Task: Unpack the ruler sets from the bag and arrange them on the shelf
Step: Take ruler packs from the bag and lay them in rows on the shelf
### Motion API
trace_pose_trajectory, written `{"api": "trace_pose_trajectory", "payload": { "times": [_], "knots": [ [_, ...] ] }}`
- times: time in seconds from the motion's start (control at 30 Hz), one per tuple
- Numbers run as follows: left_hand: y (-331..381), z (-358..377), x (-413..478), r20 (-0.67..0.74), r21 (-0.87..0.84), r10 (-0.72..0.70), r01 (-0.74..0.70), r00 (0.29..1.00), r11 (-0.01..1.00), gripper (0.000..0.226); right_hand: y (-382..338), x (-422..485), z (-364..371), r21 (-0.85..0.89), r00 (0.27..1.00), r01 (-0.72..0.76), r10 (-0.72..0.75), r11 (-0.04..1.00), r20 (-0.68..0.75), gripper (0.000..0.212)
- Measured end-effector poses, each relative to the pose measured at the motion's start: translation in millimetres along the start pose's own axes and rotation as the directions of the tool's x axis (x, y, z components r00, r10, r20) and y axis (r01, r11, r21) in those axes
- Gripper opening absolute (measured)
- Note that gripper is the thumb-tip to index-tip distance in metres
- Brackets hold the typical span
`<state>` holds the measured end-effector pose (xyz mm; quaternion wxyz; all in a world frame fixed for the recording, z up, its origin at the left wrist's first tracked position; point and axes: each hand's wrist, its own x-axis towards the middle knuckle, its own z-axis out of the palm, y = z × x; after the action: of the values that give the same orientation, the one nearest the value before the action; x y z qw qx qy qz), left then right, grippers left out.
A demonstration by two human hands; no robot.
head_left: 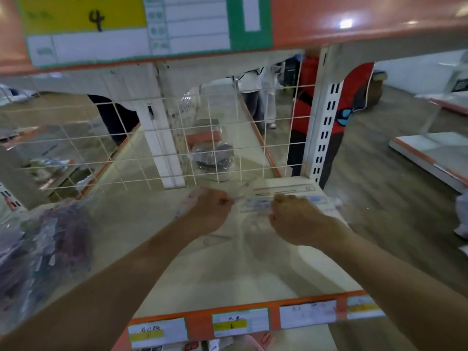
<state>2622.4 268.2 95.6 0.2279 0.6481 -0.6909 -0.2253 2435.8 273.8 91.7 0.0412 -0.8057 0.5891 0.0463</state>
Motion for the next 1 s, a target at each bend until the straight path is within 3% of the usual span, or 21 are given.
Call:
{"api": "trace_pose_trajectory", "payload": {
  "times": [0.2,0.43,0.63,0.73,0.8,0.87,1.0],
  "knots": [
    [24,15,2,0.013,-0.055,0.078,-0.077,0.997,0.996,0.025,0,-35,4,-0.016,0.982,0.053,-0.049,0.998,0.18,0.034],
    [19,12,-1,-0.03,0.003,0.073,-0.073,0.997,0.997,0.024,-12,-46,10,-0.081,0.978,0.176,-0.165,0.981,0.128,0.035],
    [0,-1,-2,-0.056,0.07,0.019,-0.015,0.998,0.997,0.029,9,-13,-10,0.067,0.996,0.063,-0.067,0.996,0.062,0.034],
    [-8,-6,-3,-0.072,0.073,0.009,-0.004,0.997,0.997,0.028,35,42,-10,-0.028,0.994,-0.02,0.023,0.999,0.108,0.039],
    [-9,-9,-6,-0.078,0.07,0.008,-0.002,0.997,0.998,0.033,46,69,-2,-0.129,0.982,0.015,0.01,0.992,0.19,0.047],
    [-11,-12,-9,-0.098,0.062,-0.01,0.016,0.995,0.998,0.035,47,77,0,-0.193,0.964,0.081,-0.028,0.978,0.264,0.037],
    [-15,-18,-13,-0.112,0.074,-0.079,0.087,0.991,0.993,0.038,41,84,5,-0.2,0.956,0.135,-0.075,0.97,0.282,0.033]
  ]
}}
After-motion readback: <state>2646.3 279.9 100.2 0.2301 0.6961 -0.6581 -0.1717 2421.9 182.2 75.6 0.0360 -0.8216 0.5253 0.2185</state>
